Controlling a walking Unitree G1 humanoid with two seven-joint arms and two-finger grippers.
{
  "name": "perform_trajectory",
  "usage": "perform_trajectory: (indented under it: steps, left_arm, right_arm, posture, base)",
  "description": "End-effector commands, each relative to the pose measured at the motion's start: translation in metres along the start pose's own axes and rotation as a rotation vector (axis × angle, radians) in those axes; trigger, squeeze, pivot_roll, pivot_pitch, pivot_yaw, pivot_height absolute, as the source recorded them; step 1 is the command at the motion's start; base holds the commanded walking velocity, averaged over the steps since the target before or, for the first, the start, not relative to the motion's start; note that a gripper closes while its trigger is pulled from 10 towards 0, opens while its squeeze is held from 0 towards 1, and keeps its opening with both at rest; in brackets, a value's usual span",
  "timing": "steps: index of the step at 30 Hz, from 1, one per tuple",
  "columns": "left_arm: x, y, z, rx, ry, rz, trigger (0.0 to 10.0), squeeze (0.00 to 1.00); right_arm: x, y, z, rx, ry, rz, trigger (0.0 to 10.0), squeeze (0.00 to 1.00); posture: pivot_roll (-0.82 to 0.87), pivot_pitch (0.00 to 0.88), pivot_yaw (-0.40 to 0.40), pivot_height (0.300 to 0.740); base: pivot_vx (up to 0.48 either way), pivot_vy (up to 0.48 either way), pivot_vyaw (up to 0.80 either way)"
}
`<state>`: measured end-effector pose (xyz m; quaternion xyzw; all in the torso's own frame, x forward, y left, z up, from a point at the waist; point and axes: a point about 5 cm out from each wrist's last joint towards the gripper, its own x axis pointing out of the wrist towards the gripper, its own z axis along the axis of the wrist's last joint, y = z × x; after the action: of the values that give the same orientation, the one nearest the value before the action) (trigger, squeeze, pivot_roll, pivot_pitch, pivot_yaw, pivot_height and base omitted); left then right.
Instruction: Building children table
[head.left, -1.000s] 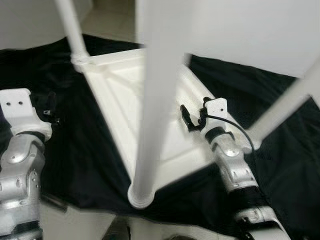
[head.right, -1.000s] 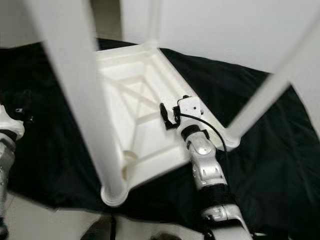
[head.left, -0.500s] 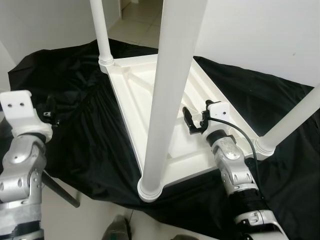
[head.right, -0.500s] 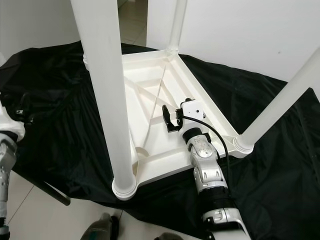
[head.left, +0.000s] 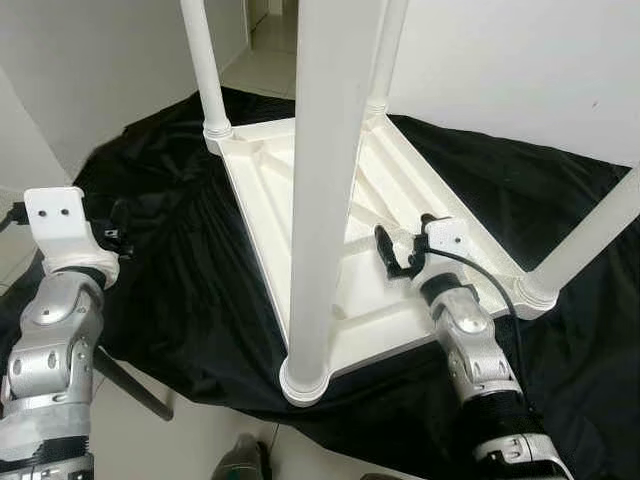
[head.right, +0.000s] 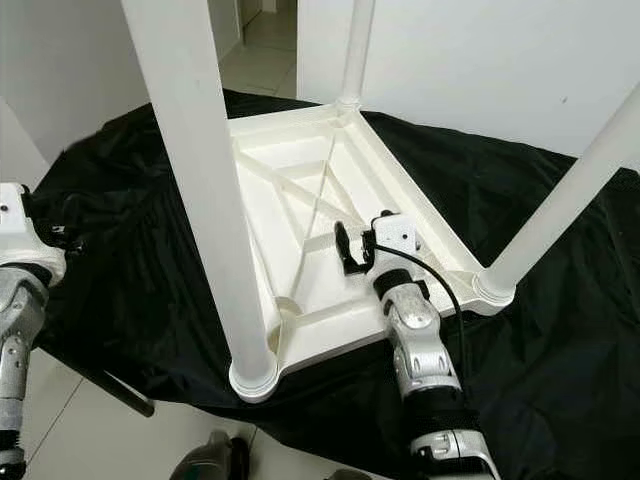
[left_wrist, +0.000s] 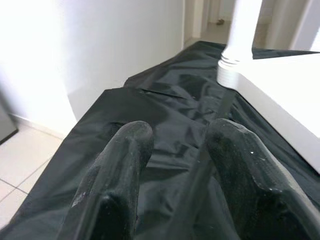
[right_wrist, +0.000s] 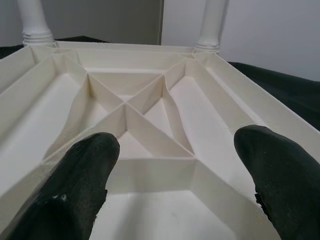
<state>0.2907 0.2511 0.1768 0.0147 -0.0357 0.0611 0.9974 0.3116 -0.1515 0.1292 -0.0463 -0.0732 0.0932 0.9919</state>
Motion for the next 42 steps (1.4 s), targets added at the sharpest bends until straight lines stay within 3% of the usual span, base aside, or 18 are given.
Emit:
perform_trajectory:
  steps: [1, 15, 16, 22, 42]
  left_arm:
    - [-0.002, -0.004, -0.007, -0.012, 0.020, -0.060, 10.0, 0.00]
    - [-0.007, -0.005, -0.011, -0.040, 0.040, -0.085, 10.0, 0.00]
    - [-0.007, -0.007, -0.007, -0.043, 0.029, -0.100, 10.0, 0.00]
    - [-0.008, -0.006, 0.002, -0.046, 0.003, -0.127, 10.0, 0.00]
    - [-0.009, -0.002, 0.007, -0.039, 0.001, -0.118, 10.0, 0.00]
  right_arm:
    - [-0.004, -0.001, 0.000, -0.008, -0.004, -0.004, 10.0, 0.00]
    - [-0.005, -0.009, 0.005, -0.016, -0.028, -0.028, 10.0, 0.00]
    - [-0.005, -0.014, 0.014, -0.002, -0.076, -0.059, 10.0, 0.00]
    - [-0.004, -0.016, 0.022, 0.009, -0.107, -0.070, 10.0, 0.00]
    - [-0.004, -0.015, 0.019, -0.002, -0.088, -0.060, 10.0, 0.00]
  posture:
    - [0.00, 0.049, 0.013, 0.740]
    - [0.00, 0.056, -0.005, 0.740]
    - [0.00, 0.058, -0.012, 0.740]
    - [0.00, 0.062, -0.016, 0.740]
    - [0.01, 0.060, -0.018, 0.740]
  base:
    - [0.000, 0.000, 0.00]
    - [0.000, 0.000, 0.00]
    - [0.000, 0.000, 0.00]
    - [0.000, 0.000, 0.00]
    - [-0.109, 0.000, 0.00]
